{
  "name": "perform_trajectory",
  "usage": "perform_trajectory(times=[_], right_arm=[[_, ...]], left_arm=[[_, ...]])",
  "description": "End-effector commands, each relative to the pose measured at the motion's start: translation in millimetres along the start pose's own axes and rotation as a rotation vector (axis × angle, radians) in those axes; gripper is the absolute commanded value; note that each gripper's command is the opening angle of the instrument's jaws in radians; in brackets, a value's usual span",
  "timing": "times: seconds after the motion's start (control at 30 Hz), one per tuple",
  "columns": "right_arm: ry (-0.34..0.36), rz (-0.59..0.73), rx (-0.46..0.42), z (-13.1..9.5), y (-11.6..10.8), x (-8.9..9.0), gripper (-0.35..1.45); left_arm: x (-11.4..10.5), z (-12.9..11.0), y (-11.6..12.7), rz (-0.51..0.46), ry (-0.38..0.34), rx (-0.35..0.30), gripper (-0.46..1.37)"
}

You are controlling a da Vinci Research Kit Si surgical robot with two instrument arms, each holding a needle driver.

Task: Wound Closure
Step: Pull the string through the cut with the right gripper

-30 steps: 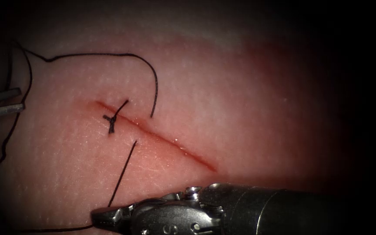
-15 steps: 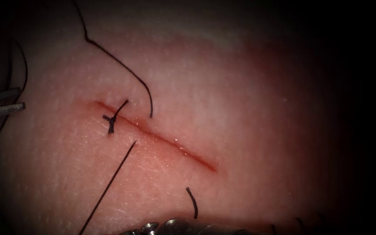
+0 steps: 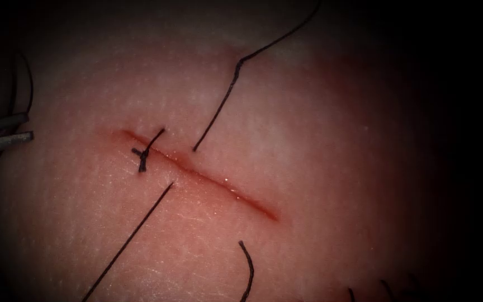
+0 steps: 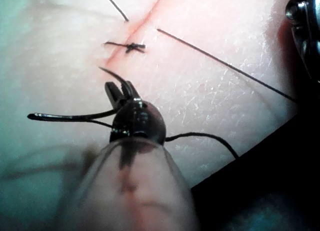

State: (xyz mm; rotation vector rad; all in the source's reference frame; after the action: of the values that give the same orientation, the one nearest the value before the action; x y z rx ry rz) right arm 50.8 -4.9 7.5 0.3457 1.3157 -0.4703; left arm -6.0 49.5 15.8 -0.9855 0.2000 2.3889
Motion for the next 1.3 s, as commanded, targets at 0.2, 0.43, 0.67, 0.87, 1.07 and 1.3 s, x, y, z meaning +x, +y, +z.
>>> perform_trajectory(times=[0.2,0.43,0.67,0.87,1.07,1.3], right_arm=[[0.011,0.008,-0.009,-0.7,0.6,-0.4,-0.35],[-0.015,0.029,-0.157,-2.3,1.7,-1.2,1.24],[-0.022,0.083,-0.250,-7.0,2.2,-2.1,1.30],[-0.026,0.083,-0.311,-11.2,2.3,-2.2,1.26],[-0.023,0.057,-0.374,-14.4,2.8,-2.4,1.25],[-0.126,0.015,-0.489,-17.7,4.1,-4.1,1.25]], left_arm=[[-0.1,-0.1,-0.1,0.000,0.001,-0.008,-0.35],[-0.1,-0.1,-0.1,0.001,0.001,-0.008,-0.35],[-0.1,-0.1,-0.1,0.001,0.001,-0.009,-0.35],[-0.1,-0.1,-0.1,0.001,0.001,-0.009,-0.35],[-0.1,-0.1,-0.1,0.001,0.001,-0.009,-0.35],[-0.1,-0.1,-0.1,0.001,0.002,-0.010,-0.35]])
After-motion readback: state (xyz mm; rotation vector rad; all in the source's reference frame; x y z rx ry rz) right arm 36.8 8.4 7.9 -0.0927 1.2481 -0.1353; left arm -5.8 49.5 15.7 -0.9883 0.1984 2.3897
